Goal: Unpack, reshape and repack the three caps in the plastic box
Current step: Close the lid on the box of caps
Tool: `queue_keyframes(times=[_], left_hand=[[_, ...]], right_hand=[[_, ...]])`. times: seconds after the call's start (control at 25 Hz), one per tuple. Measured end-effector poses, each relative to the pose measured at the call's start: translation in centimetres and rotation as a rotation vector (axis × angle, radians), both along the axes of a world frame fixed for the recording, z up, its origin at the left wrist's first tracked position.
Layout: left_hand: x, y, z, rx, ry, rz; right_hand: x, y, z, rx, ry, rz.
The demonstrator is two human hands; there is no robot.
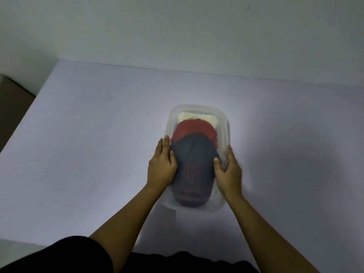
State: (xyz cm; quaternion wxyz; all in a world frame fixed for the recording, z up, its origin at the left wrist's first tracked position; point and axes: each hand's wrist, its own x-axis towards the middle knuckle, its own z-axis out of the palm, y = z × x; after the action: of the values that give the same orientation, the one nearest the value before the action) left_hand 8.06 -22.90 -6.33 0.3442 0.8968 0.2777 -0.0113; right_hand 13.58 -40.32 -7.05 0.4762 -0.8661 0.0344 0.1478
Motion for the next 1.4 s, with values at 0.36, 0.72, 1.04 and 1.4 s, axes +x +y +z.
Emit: queue_keyframes(times=[0.36,0.72,1.04,1.4], left_hand=[[-3.9,1.9,1.3,-0.515,0.135,0.096],[-6.7,0.3,0.9,-0.992,0.047,0.281],[5.1,0.7,2.4,-1.017,-0.06,0.234],[13.8,2.0,-0.8,-0.93,-0.014,0.155]], right_hand=[[-3.5,-4.1,-0.3,0.083,0.267,0.035],[-8.0,-5.1,-0.6,0.513,0.4,-0.06],[3.9,-4.6,0.8,0.55,0.236,-0.032],[12.4,-3.2,-1.5,0.551,0.255,-0.03]])
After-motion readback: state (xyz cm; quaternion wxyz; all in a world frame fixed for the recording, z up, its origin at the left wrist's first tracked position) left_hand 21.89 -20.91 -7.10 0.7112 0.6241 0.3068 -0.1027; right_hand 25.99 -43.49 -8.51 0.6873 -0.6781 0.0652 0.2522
